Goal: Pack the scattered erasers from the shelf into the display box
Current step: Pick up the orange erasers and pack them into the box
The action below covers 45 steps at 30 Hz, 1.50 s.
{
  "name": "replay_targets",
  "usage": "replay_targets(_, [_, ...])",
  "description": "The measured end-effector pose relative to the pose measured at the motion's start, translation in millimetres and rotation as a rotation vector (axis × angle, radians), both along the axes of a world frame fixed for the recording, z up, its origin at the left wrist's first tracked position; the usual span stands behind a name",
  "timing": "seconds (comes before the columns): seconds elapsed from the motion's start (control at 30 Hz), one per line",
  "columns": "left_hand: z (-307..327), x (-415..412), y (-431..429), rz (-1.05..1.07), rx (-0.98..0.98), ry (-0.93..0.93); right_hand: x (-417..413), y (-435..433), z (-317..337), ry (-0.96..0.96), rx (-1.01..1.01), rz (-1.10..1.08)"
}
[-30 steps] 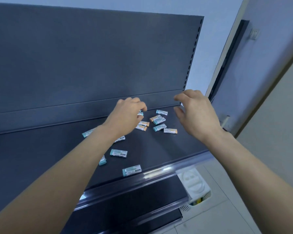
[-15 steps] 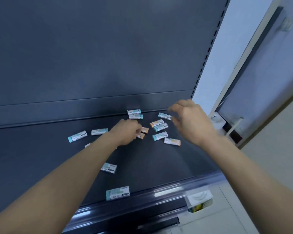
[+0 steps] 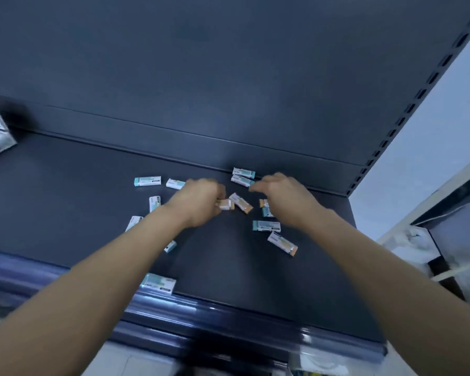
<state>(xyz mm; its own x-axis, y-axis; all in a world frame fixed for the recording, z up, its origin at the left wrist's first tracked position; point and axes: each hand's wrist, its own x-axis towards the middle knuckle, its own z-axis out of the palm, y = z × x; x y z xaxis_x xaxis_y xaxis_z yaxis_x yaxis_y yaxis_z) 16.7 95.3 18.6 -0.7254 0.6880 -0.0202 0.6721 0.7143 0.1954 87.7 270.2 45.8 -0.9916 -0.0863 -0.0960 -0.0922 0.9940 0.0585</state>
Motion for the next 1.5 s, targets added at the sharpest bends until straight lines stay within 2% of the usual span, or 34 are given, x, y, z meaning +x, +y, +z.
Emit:
replay_targets(0.27, [7.1, 21.3, -21.0, 0.185, 0.092, 0.054, -40.0, 10.9, -33.4, -0.148, 0.166, 0.344])
replay_targets(0.47, [10.4, 32.5, -32.3, 0.252, 0.125, 0.081, -58.6, 7.6, -40.9, -0.114, 0.022, 0.381])
replay_targets(0.67, [17.6, 37.5, -54.8, 0.322, 0.147, 0.122, -58.9, -16.0, -33.0, -0.109, -0.109, 0.307])
replay_targets(1.0, [56.0, 37.6, -127.9, 0.428, 0.242, 0.302, -61.8, -106.4, 29.1, 0.284, -0.228, 0.314])
replay_targets(1.5, [118.1, 33.3, -385.1, 0.497, 0.295, 0.538, -62.3, -368.4, 97.0, 0.689, -0.247, 0.302])
